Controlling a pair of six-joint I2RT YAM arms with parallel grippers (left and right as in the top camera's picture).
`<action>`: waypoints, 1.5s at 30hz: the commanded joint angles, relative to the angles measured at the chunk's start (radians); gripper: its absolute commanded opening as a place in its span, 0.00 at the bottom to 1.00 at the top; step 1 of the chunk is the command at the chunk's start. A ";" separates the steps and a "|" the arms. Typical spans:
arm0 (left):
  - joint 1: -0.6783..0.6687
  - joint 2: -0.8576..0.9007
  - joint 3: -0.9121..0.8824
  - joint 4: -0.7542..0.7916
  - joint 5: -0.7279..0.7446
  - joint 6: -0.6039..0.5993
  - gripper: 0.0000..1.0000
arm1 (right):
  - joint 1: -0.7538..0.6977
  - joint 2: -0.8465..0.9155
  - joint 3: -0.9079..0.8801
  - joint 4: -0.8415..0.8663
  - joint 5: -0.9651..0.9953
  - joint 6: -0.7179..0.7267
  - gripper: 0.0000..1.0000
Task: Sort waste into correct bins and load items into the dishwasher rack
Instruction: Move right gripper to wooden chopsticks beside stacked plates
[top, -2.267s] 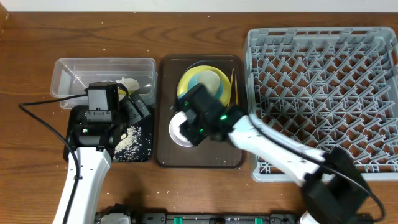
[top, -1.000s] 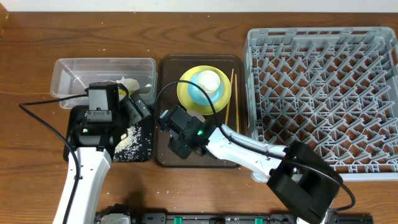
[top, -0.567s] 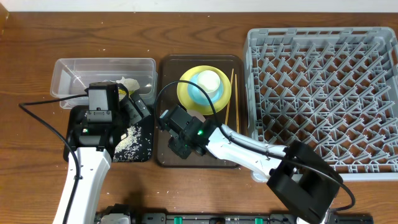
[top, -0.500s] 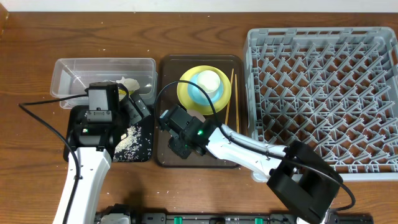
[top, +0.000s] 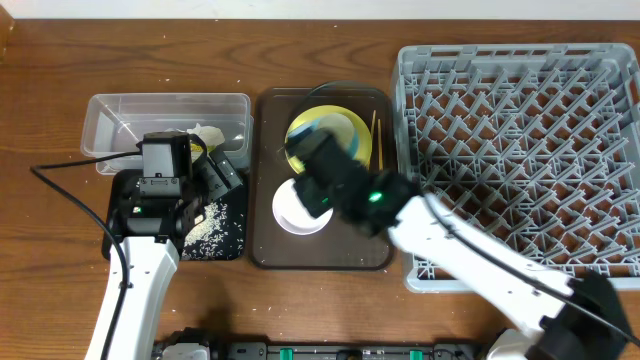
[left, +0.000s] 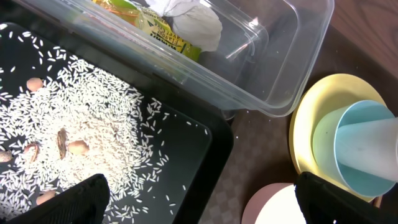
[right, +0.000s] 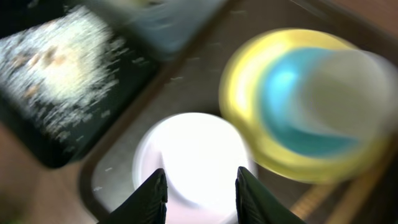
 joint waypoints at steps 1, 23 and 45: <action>0.003 0.000 0.015 -0.003 -0.012 -0.002 0.98 | -0.066 -0.018 0.011 -0.054 0.054 0.131 0.45; 0.003 0.000 0.015 -0.002 -0.011 -0.002 0.98 | -0.179 -0.014 -0.025 -0.195 0.216 0.498 0.24; 0.003 0.000 0.015 -0.003 -0.011 -0.006 0.98 | -0.160 0.002 -0.314 0.143 0.208 0.526 0.25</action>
